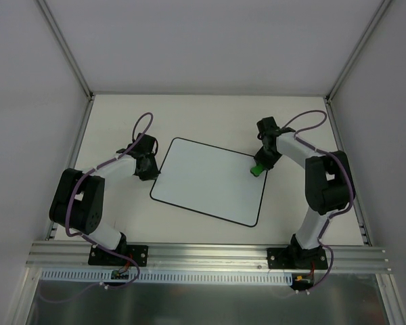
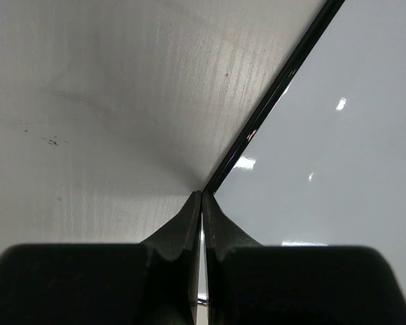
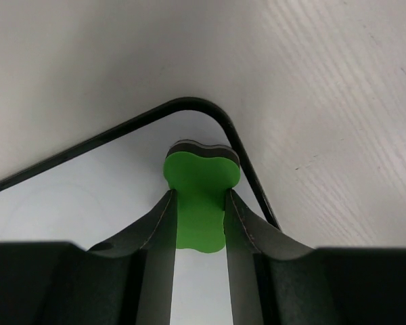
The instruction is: Erase the whiteboard
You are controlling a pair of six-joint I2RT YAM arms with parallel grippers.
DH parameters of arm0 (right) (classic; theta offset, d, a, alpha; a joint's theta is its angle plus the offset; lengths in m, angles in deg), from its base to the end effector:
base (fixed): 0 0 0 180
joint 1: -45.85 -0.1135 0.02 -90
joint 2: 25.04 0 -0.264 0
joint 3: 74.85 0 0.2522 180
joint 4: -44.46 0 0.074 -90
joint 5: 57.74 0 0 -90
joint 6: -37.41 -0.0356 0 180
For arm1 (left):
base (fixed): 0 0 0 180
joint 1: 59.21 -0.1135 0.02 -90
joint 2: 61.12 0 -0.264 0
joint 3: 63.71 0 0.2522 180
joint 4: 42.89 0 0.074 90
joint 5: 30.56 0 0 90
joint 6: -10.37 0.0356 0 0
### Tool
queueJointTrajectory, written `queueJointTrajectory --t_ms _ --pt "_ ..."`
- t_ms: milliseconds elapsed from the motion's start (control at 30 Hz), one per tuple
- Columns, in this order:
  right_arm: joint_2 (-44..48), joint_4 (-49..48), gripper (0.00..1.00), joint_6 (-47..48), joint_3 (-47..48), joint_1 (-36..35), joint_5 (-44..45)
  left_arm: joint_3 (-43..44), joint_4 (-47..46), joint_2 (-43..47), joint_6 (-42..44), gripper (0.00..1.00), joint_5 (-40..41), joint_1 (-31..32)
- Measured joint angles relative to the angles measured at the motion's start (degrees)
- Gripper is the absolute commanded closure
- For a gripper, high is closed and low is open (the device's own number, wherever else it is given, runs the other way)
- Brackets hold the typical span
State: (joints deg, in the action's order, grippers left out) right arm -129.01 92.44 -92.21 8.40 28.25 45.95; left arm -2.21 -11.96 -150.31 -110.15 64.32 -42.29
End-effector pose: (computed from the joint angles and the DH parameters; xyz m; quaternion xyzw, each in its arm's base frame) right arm 0.3448 0.1005 0.1793 0.2080 0.9536 -0.0150 0.2172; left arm 0.2846 -0.0834 0.1668 -0.1253 0.9537 -0.0712 0.2639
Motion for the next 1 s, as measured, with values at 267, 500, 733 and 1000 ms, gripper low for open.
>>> queueJointTrajectory --t_ms 267,500,733,1000 --pt "2.1 -0.3 1.00 -1.5 -2.6 1.2 -0.5 0.0 0.0 0.0 -0.2 1.00 -0.5 0.0" --pt "-0.2 0.4 1.00 1.4 0.5 -2.7 -2.0 0.0 0.0 0.0 -0.2 1.00 -0.8 0.0" --pt "-6.2 -0.6 1.00 3.9 8.2 -10.6 -7.5 0.0 0.0 0.0 -0.2 1.00 -0.9 0.0" --pt "-3.3 -2.5 1.00 3.8 3.9 -5.2 -9.5 0.0 0.0 0.0 -0.2 1.00 -0.9 0.0"
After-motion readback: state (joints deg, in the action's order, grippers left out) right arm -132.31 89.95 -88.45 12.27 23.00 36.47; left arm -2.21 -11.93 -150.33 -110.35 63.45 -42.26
